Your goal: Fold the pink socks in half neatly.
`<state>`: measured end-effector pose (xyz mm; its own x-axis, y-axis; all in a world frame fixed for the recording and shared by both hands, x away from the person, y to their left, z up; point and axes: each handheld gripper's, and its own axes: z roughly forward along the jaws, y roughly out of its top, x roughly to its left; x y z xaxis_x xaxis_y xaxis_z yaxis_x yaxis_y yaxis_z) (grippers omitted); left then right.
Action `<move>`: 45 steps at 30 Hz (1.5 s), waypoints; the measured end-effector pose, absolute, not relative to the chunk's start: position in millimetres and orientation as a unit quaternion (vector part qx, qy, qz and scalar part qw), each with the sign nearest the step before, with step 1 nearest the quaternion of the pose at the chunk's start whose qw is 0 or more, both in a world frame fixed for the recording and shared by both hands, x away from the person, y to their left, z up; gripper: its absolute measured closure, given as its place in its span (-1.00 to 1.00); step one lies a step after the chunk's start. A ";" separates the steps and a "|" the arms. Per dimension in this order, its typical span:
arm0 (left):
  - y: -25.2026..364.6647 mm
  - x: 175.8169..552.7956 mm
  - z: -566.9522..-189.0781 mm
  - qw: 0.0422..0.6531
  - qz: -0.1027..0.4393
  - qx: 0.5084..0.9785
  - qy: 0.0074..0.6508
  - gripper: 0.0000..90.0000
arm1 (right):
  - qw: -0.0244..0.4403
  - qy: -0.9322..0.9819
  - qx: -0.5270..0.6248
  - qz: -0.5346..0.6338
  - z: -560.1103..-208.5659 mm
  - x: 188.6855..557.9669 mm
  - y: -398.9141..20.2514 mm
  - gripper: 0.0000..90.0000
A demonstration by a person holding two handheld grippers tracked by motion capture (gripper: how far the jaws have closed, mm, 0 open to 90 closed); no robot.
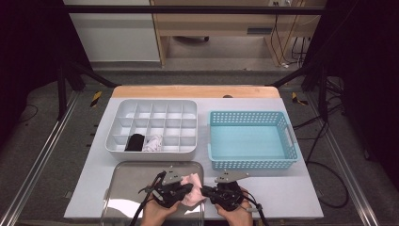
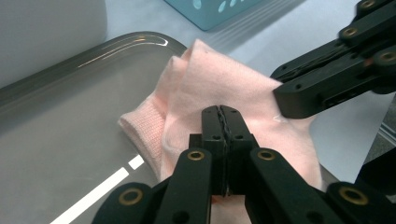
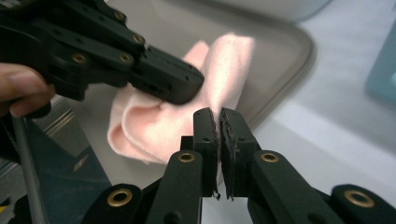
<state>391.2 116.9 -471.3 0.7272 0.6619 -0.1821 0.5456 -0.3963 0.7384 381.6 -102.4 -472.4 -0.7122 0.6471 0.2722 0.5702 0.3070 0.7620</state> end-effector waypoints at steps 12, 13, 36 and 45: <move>125.2 393.6 -463.7 0.437 0.055 0.817 0.372 0.84 | 0.045 0.812 0.365 0.452 -467.4 379.6 -100.9 0.91; 125.2 393.6 -463.7 0.437 0.055 0.817 0.372 0.84 | 0.046 0.813 0.365 0.452 -467.5 379.8 -101.0 0.91; 160.6 380.2 -474.3 0.415 0.052 0.821 0.389 0.89 | 0.062 0.825 0.341 0.447 -454.8 374.3 -89.9 0.91; 159.6 379.4 -474.3 0.414 0.055 0.821 0.389 0.91 | 0.035 0.844 0.299 0.443 -454.0 372.2 -64.4 0.89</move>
<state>379.4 159.6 -474.3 0.6916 0.6839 -0.2322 0.5930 -0.3542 0.7231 372.2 -64.4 -454.0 -0.8188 0.5360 0.2056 0.4737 0.4285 0.7695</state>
